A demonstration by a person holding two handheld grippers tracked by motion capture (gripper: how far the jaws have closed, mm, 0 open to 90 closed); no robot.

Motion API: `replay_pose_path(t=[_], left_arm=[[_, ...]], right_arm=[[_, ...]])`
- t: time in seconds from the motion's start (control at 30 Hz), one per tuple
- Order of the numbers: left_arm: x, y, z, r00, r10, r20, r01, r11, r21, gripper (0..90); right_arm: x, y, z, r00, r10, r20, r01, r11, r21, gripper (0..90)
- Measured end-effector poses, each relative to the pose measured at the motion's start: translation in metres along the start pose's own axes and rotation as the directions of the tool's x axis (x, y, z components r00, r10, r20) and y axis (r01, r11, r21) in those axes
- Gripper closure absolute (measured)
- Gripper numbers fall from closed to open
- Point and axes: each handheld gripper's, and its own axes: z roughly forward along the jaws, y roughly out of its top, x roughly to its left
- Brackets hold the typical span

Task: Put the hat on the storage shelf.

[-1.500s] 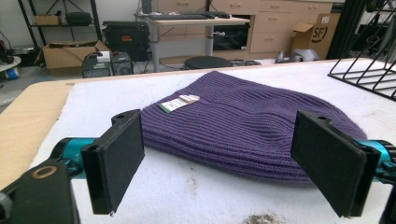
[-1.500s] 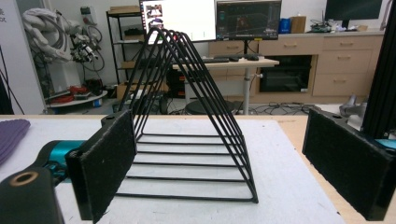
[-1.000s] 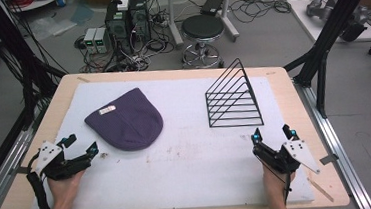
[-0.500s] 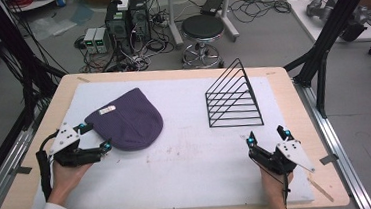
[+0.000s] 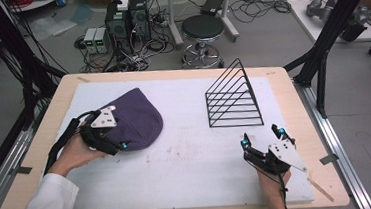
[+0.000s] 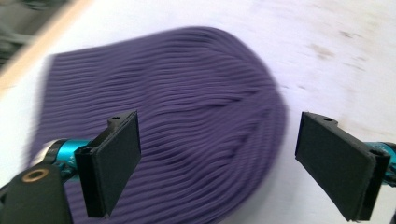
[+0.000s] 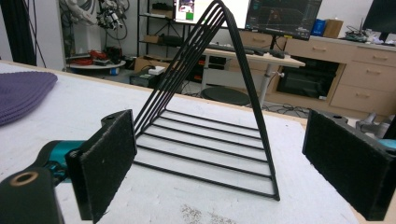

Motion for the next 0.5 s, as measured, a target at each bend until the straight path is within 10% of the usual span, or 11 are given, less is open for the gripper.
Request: replay_pose_path(t=[0.17,0.5], left_arm=[[0.002,0.009,0.009,0.9938,0.034,0.105,-0.042,0.9968,0.068,14.5],[0.004,0.004,0.041,0.9878,0.09,0.127,-0.121,0.9584,0.258,16.4]], right_arm=[[-0.002,-0.001,0.001,1.0,0.01,-0.002,-0.01,1.0,0.004,9.3],[-0.006,-0.001,0.001,0.9994,0.035,-0.003,-0.035,0.999,0.002,9.3]])
